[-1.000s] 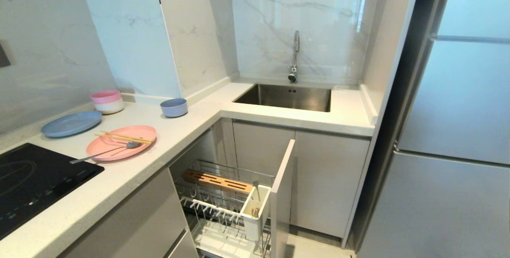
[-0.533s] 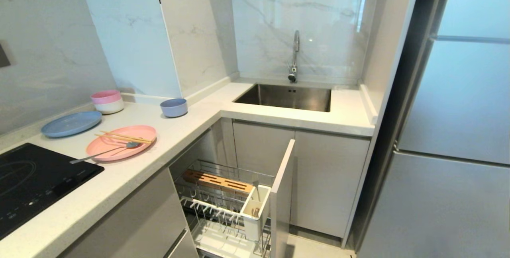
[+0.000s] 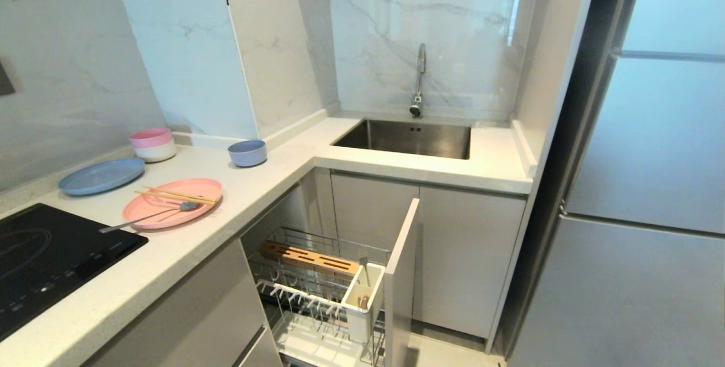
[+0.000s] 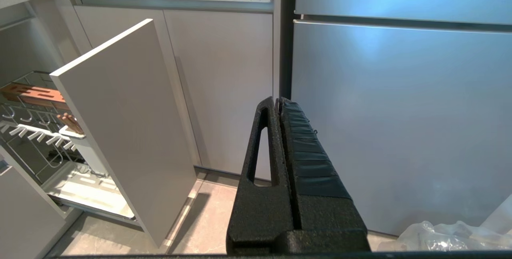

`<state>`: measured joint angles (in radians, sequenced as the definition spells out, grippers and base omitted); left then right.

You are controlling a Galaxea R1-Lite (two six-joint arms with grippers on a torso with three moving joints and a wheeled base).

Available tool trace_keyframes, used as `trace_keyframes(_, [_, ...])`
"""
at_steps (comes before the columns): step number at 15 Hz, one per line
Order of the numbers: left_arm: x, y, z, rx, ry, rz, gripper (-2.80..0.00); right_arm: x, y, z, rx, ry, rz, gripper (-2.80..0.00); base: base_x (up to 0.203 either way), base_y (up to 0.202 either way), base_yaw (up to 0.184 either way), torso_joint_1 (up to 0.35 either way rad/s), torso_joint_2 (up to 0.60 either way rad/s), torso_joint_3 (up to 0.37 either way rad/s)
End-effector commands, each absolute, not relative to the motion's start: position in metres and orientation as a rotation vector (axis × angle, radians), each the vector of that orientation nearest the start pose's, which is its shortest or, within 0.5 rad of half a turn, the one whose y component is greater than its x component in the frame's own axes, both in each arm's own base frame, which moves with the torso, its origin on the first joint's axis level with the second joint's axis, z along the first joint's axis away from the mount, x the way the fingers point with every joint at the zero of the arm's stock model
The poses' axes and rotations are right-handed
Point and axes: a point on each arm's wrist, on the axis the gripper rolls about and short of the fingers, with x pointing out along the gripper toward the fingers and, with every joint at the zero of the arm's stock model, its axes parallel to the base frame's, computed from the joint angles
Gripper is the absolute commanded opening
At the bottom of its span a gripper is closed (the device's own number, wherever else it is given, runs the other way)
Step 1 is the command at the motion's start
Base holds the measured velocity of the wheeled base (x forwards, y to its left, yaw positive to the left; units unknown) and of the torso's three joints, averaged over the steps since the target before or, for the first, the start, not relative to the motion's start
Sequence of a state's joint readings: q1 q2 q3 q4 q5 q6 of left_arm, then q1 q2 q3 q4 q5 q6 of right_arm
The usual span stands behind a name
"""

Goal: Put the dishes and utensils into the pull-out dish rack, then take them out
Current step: Pick up the bowl and place it in the cupboard

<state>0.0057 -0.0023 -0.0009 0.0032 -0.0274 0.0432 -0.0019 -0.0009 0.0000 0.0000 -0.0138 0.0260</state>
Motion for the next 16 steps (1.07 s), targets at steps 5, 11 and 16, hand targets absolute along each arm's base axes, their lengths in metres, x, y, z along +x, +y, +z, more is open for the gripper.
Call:
trace_keyframes(5, [-0.0231, -0.0008, 0.0752, 0.043, -0.001, -0.021, -2.80, -0.0228, -0.0002, 0.0755, 0.028, 0.000, -0.017, -2.80, 0.000, 0.000, 0.000, 0.000, 0.00, 0.000])
trace_keyframes(11, [-0.0231, -0.0008, 0.0752, 0.040, -0.001, -0.021, -2.80, -0.0228, -0.0003, 0.0755, 0.027, 0.000, -0.016, -2.80, 0.000, 0.000, 0.000, 0.000, 0.00, 0.000])
trace_keyframes(16, [-0.0231, -0.0007, 0.0755, 0.031, -0.002, -0.020, -2.80, -0.0228, -0.0003, 0.0755, 0.026, 0.000, -0.016, -2.80, 0.000, 0.000, 0.000, 0.000, 0.00, -0.016])
